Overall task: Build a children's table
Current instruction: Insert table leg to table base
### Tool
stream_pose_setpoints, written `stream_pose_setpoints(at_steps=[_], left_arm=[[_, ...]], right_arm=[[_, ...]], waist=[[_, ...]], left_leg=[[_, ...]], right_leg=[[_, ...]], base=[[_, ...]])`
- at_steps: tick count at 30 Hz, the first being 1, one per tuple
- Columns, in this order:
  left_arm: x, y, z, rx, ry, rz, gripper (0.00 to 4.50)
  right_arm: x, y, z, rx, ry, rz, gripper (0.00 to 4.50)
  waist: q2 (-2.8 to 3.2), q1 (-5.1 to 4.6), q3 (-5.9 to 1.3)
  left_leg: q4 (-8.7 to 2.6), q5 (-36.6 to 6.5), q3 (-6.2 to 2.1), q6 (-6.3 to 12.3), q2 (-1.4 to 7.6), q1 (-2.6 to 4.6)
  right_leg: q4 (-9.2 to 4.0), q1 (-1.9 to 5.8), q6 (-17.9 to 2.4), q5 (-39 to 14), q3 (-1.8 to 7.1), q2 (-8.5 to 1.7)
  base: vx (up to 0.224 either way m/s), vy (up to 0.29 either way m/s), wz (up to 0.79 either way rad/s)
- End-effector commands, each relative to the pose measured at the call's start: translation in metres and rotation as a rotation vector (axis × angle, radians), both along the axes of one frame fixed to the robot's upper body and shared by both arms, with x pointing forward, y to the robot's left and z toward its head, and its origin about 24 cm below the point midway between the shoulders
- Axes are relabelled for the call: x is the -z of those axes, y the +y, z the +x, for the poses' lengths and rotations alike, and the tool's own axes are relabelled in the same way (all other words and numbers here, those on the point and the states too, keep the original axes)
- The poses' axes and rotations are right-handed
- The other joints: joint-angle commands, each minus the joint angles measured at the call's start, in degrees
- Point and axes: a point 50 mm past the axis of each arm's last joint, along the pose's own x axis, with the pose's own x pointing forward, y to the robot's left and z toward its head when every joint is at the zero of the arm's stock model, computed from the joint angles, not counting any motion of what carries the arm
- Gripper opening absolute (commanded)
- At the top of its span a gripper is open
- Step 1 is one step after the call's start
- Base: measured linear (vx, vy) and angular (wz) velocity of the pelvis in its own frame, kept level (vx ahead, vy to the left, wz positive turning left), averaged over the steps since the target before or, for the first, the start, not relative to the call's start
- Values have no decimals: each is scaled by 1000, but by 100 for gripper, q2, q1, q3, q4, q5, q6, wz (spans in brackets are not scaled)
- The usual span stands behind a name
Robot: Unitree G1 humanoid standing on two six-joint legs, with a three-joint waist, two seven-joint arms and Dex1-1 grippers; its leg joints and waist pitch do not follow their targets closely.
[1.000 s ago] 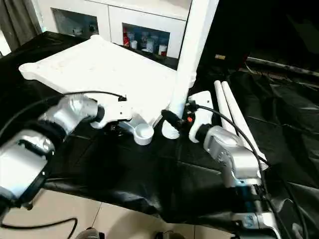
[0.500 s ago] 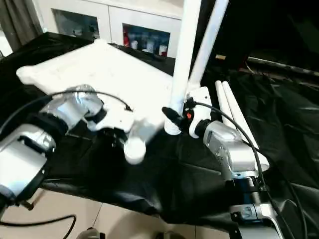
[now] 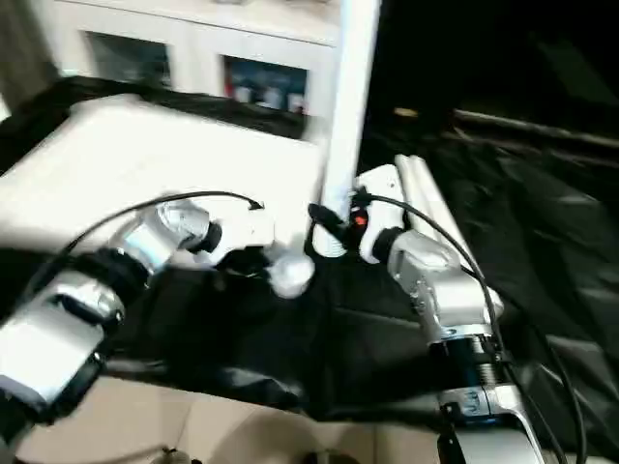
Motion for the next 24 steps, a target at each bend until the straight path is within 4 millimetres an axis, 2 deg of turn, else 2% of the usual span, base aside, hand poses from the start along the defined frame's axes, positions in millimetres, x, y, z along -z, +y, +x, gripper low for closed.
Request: stream_pose_setpoints(at_steps=[1, 2, 4, 5, 6, 9, 11, 12, 17, 18, 20, 21, 22, 24], left_arm=[[11, 0, -6, -4, -7, -26, 8], [12, -4, -10, 46, -27, -58, 3], [14, -7, -16, 94, -77, -82, 1], [15, -8, -19, 126, -106, -100, 0], [15, -8, -19, 126, -106, -100, 0], [19, -5, -23, 160, -179, -81, 0], [19, -5, -25, 175, -185, -88, 0], [20, -5, -28, 191, -187, -110, 0], [16, 1, -33, 234, -201, -182, 0], [14, 2, -32, 227, -208, -203, 0], [11, 4, -30, 207, -205, -222, 0], [10, 4, -30, 200, -201, -228, 29], [7, 7, -28, 169, -181, -256, 29], [2, 11, -26, 136, -153, -294, 57]], right_arm=[[0, -3, 0, 16, 2, 19, 188], [1, -3, 0, 19, 4, 18, 188], [2, -4, -1, 26, 8, 17, 188], [3, -5, -1, 31, 11, 19, 188], [3, -5, -1, 31, 11, 19, 188], [4, -7, -2, 44, 18, 22, 188], [4, -7, -2, 47, 19, 22, 188], [5, -7, -3, 49, 22, 23, 188], [7, -8, -5, 61, 31, 25, 188], [7, -7, -5, 62, 31, 26, 188], [7, -7, -6, 62, 32, 28, 188], [7, -7, -6, 62, 32, 28, 188], [8, -7, -6, 63, 34, 32, 188], [8, -7, -7, 64, 36, 36, 188]], waist=[[24, 54, -386], [17, 37, -378], [34, 58, -391], [14, 64, -397], [29, 74, -398], [42, 147, -404], [41, 151, -407], [7, 147, -407], [22, 147, -401], [-4, 133, -400], [13, 125, -386], [12, 127, -384], [14, 123, -384], [21, 122, -386]], left_leg=[[-401, -1938, 38, 178, -24, 31], [-419, -1973, 41, 199, -15, 18], [-424, -1949, 34, 204, 12, 34], [-422, -1911, 56, 207, 16, 40], [-424, -1900, 58, 199, 21, 50], [-437, -1810, 78, 130, 51, 74], [-452, -1700, 82, 107, 51, 42], [-453, -1657, 86, 107, 54, 32], [-472, -1537, 83, 66, 59, 20], [-473, -1545, 86, 52, 56, 6], [-476, -1620, 88, 34, 54, 20], [-474, -1639, 91, 31, 54, 29], [-475, -1641, 89, 28, 54, 27], [-476, -1623, 87, 23, 57, 22]], right_leg=[[-570, 270, -704, -2866, 144, -316], [-563, 271, -726, -2784, 137, -296], [-543, 269, -787, -2640, 148, -327], [-538, 257, -805, -2531, 162, -317], [-525, 250, -821, -2490, 166, -322], [-472, 240, -855, -2234, 191, -322], [-450, 271, -854, -2125, 199, -323], [-450, 276, -844, -2110, 201, -326], [-432, 284, -796, -2111, 212, -342], [-429, 295, -783, -2139, 211, -339], [-449, 275, -733, -2313, 212, -344], [-456, 267, -718, -2361, 212, -347], [-458, 268, -703, -2410, 213, -350], [-455, 266, -724, -2401, 213, -356]], base=[[0, 0, 0], [0, 0, 0], [0, 0, 0], [0, 0, 0], [0, 0, 0], [0, 0, 0], [0, 0, 0], [0, 0, 0], [0, 0, 0], [0, 0, 0], [0, 0, 0], [0, 0, 0], [0, 0, 0], [0, 0, 0]])
